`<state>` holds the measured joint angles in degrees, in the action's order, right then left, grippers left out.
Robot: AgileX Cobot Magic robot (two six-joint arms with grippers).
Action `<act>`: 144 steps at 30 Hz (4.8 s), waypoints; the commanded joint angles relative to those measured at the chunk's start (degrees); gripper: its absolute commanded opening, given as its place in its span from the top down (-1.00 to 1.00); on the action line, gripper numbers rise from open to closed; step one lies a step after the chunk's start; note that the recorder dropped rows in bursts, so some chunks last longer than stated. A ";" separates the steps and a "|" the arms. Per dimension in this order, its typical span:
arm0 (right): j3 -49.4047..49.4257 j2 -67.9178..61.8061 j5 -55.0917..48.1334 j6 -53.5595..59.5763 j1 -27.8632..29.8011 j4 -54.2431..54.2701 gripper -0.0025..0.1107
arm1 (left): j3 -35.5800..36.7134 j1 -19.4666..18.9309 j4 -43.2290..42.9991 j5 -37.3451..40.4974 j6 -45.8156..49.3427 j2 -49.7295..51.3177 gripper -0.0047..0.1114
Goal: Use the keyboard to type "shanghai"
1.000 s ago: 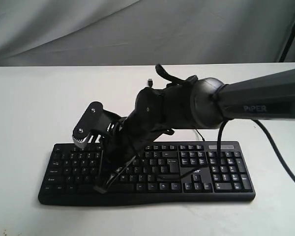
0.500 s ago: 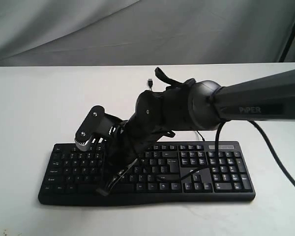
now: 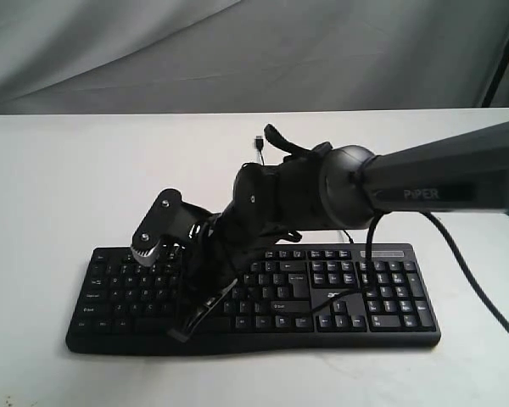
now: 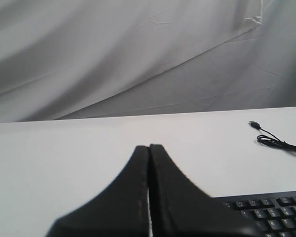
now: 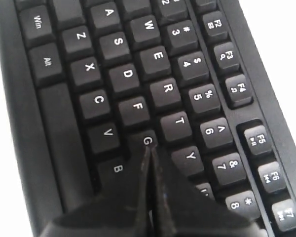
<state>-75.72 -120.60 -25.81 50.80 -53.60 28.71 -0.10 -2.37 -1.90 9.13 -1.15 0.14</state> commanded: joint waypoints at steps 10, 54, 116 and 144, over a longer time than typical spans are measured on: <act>-20.88 -8.81 -7.54 -0.02 -4.82 -1.05 0.96 | 0.10 0.37 0.00 -0.34 -0.15 -0.14 0.92; -22.33 -13.15 -6.11 4.01 -5.29 2.39 0.96 | 0.10 0.37 0.00 -0.34 -0.15 -0.14 0.92; 6.63 2.20 4.24 0.17 -1.22 2.76 0.96 | 0.10 0.37 0.00 -0.34 -0.15 -0.14 0.92; -2.37 -0.91 1.21 0.17 -1.22 1.45 0.96 | 0.10 0.37 0.00 -0.34 -0.15 -0.14 0.92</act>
<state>-77.71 -121.63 -25.26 50.42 -54.74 30.52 -0.10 -2.37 -1.90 9.13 -1.15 0.14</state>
